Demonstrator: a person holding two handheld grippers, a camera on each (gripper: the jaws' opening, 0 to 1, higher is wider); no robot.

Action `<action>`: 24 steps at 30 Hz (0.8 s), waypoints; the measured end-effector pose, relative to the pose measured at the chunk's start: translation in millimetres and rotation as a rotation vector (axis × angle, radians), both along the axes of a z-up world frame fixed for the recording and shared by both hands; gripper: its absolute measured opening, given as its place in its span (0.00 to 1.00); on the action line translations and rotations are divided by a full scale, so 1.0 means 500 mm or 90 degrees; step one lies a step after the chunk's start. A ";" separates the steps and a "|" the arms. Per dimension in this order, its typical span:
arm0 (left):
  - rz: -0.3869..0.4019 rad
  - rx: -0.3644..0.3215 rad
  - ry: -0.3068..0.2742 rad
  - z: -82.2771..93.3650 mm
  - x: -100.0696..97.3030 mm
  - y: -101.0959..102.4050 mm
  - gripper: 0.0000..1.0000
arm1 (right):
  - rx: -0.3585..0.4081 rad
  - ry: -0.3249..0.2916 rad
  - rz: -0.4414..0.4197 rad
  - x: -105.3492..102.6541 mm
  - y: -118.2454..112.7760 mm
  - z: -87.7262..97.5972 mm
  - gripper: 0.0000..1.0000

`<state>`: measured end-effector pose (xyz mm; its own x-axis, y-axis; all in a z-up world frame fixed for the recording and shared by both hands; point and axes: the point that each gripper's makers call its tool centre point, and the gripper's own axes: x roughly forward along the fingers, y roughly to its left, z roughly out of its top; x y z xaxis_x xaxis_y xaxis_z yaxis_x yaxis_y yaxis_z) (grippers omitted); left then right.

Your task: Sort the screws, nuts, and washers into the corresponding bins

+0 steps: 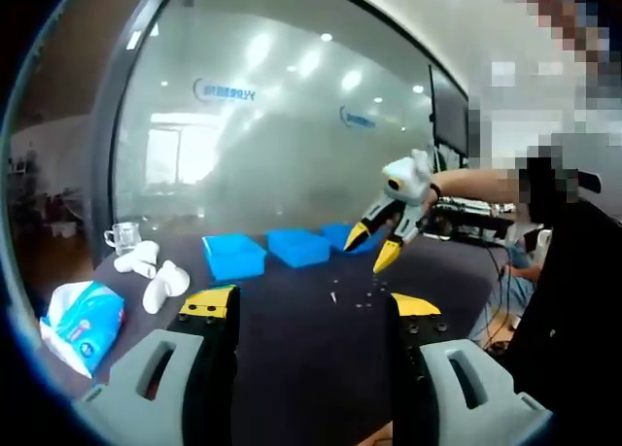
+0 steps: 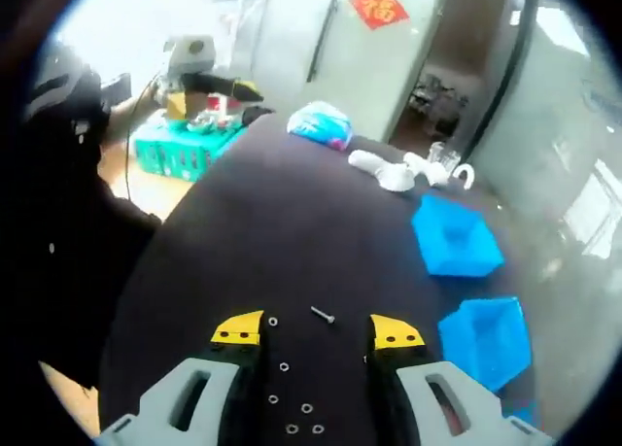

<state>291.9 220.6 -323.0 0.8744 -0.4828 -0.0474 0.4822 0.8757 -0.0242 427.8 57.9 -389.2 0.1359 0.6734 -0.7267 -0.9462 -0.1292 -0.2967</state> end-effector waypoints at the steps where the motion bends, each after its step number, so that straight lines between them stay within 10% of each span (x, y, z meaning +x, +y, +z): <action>1: 0.003 -0.001 0.000 0.001 0.000 0.001 0.60 | -0.018 -0.004 0.014 0.001 0.003 -0.008 0.36; 24: 0.045 -0.007 0.016 -0.005 0.012 0.023 0.60 | -0.234 -0.064 0.200 0.027 0.065 -0.102 0.24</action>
<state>298.0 232.3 -325.3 0.9049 -0.4207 -0.0652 0.4185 0.9071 -0.0448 441.1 90.3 -440.2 0.0496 0.3952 -0.9172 -0.8139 -0.5163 -0.2665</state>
